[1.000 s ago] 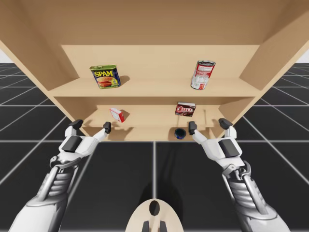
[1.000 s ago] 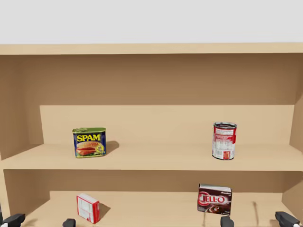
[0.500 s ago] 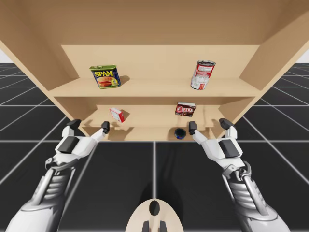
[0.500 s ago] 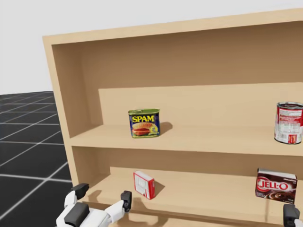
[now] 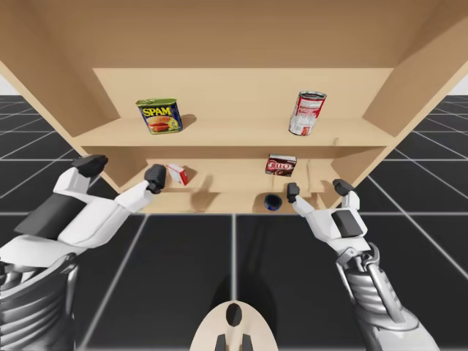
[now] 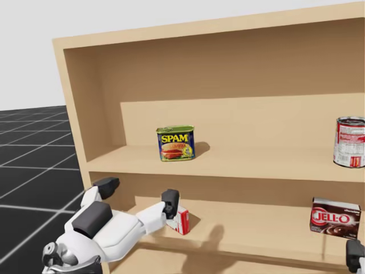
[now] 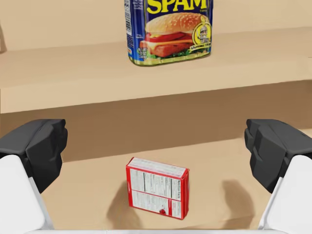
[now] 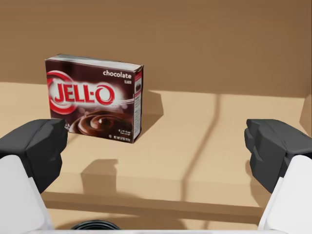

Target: Retrieve the spam can from the shelves.

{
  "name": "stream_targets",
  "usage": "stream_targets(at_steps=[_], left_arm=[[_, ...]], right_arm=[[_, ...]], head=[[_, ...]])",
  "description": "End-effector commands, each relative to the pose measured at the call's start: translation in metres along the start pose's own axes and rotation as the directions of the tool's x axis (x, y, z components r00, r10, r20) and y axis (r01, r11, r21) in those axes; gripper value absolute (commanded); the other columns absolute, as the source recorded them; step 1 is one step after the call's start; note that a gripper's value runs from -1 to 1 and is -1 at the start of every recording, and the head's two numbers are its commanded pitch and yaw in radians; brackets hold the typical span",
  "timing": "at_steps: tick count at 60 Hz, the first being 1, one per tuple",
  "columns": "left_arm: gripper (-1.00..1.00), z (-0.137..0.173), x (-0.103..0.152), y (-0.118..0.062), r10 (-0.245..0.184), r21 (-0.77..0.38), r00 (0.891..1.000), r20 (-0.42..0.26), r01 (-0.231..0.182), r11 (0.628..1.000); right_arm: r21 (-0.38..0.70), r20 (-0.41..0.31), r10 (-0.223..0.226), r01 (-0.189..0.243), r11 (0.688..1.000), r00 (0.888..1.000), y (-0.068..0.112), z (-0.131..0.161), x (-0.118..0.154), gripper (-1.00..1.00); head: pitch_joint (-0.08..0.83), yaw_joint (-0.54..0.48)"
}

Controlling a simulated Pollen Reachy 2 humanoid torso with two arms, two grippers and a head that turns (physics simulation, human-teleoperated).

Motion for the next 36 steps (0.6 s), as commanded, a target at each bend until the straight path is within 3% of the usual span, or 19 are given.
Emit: stream_targets(at_steps=[1,9,15,29,36], left_arm=[[-1.0,-0.009,0.037,-0.011,0.012,-0.011,0.999,-0.049,-0.012,1.0],[-1.0,-0.034,0.049,-0.015,0.033,-0.009,0.998,-0.057,-0.034,0.999],[-1.0,-0.054,0.051,-0.017,0.026,0.02,0.998,-0.061,-0.024,0.999],[-1.0,-0.1,0.049,-0.017,0.086,0.089,0.989,-0.122,-0.075,0.993],[-1.0,-0.117,0.042,-0.017,0.102,0.132,0.984,-0.148,-0.082,0.988]], right_arm=[[-0.004,-0.002,-0.015,0.015,1.0,1.0,0.002,0.0,-0.001,-1.0],[-0.005,-0.005,-0.015,0.015,1.0,1.0,0.001,-0.001,-0.003,-1.0],[-0.008,-0.006,-0.016,0.016,1.0,1.0,0.0,-0.002,-0.003,-1.0],[-0.01,-0.006,-0.018,0.018,1.0,1.0,-0.001,-0.003,-0.003,-1.0],[-0.013,-0.004,-0.02,0.02,1.0,1.0,-0.003,-0.003,-0.003,-1.0]], head=[[0.145,0.27],[0.144,0.28],[0.145,0.28],[0.157,0.28],[0.161,0.27]])
